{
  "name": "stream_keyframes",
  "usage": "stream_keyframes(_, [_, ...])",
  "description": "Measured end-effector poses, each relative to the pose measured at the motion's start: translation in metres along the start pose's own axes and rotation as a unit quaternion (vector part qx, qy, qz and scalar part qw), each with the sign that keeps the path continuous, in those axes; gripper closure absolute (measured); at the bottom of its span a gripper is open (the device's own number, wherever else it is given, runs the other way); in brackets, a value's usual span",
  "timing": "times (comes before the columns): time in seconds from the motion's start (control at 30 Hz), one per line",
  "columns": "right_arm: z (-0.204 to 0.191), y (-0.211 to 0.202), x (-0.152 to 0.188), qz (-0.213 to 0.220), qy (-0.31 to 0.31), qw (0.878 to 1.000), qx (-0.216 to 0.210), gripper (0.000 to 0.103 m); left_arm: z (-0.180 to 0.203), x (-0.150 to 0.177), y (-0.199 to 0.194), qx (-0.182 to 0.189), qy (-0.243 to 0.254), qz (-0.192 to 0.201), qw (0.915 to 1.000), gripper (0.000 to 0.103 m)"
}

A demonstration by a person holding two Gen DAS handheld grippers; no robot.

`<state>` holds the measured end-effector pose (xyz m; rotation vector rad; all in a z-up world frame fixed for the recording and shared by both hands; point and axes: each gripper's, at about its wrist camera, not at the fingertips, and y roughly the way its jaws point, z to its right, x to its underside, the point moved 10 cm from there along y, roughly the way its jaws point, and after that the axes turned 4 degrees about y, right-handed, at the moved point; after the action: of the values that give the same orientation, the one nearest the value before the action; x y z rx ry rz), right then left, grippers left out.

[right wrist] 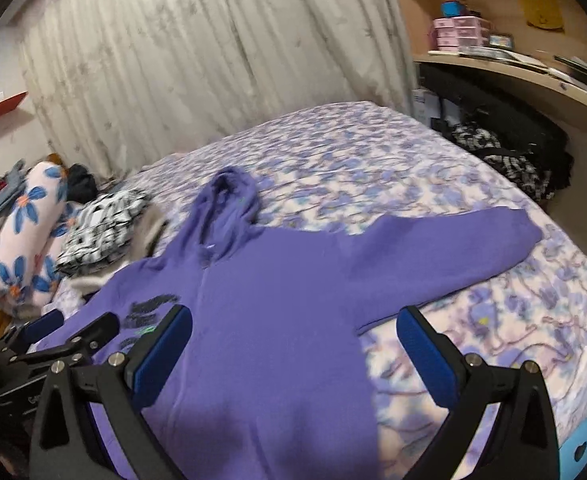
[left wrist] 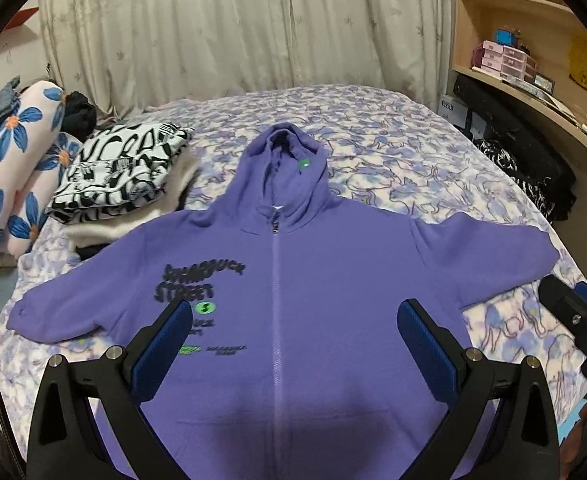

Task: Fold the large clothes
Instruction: 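Move the right tool to the hoodie sleeve cuff and grasp it, then lift the sleeve with the right tool and fold it across the hoodie body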

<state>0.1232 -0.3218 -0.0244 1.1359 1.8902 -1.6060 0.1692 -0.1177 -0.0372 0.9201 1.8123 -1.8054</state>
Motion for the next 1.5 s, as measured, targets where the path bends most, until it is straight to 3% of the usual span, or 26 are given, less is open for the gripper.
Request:
stream_keyframes(0.17, [0.039, 0.015, -0.013, 0.004, 0.025, 0.999, 0.031, 0.001, 0.020, -0.009, 0.033, 0.026, -0.009, -0.026, 0.9993, 0.001])
stream_keyframes(0.3, [0.075, 0.028, -0.021, 0.004, 0.045, 0.997, 0.057, 0.001, 0.037, -0.016, 0.050, 0.029, 0.002, -0.021, 0.9994, 0.001])
stream_keyframes(0.43, [0.113, 0.041, -0.025, -0.002, 0.072, 0.994, 0.077, 0.001, 0.054, -0.021, 0.069, 0.016, 0.013, -0.015, 0.9997, 0.001])
stream_keyframes(0.63, [0.175, 0.077, -0.018, -0.034, 0.127, 0.986, 0.101, 0.001, 0.070, -0.019, 0.108, -0.008, 0.021, -0.043, 0.9988, 0.001])
stream_keyframes(0.87, [0.239, 0.115, -0.008, -0.056, 0.210, 0.970, 0.107, 0.003, 0.083, -0.009, 0.143, -0.015, 0.024, -0.052, 0.9982, 0.001])
stream_keyframes(1.0, [0.266, 0.140, -0.004, -0.074, 0.264, 0.957, 0.097, 0.014, 0.093, -0.007, 0.156, -0.011, 0.028, -0.050, 0.9983, 0.001])
stream_keyframes(1.23, [0.298, 0.174, -0.008, -0.078, 0.313, 0.940, 0.109, 0.022, 0.101, -0.008, 0.167, -0.004, 0.025, -0.053, 0.9983, 0.001])
stream_keyframes(1.27, [0.301, 0.176, -0.012, -0.076, 0.311, 0.940, 0.117, 0.034, 0.100, -0.007, 0.167, -0.004, 0.023, -0.053, 0.9983, 0.001])
stream_keyframes(1.3, [0.302, 0.179, -0.014, -0.079, 0.308, 0.941, 0.119, 0.058, 0.098, -0.007, 0.167, -0.003, 0.019, -0.055, 0.9983, 0.001])
stream_keyframes(1.37, [0.302, 0.181, -0.022, -0.078, 0.313, 0.941, 0.098, 0.089, 0.095, -0.004, 0.166, 0.000, 0.013, -0.062, 0.9980, 0.001])
stream_keyframes(1.4, [0.300, 0.178, -0.027, -0.067, 0.315, 0.942, 0.091, 0.089, 0.092, -0.003, 0.165, 0.003, 0.009, -0.066, 0.9978, 0.001])
stream_keyframes(1.5, [0.263, 0.146, -0.060, -0.001, 0.252, 0.965, 0.076, 0.091, 0.084, -0.001, 0.159, 0.000, 0.004, -0.067, 0.9978, 0.001])
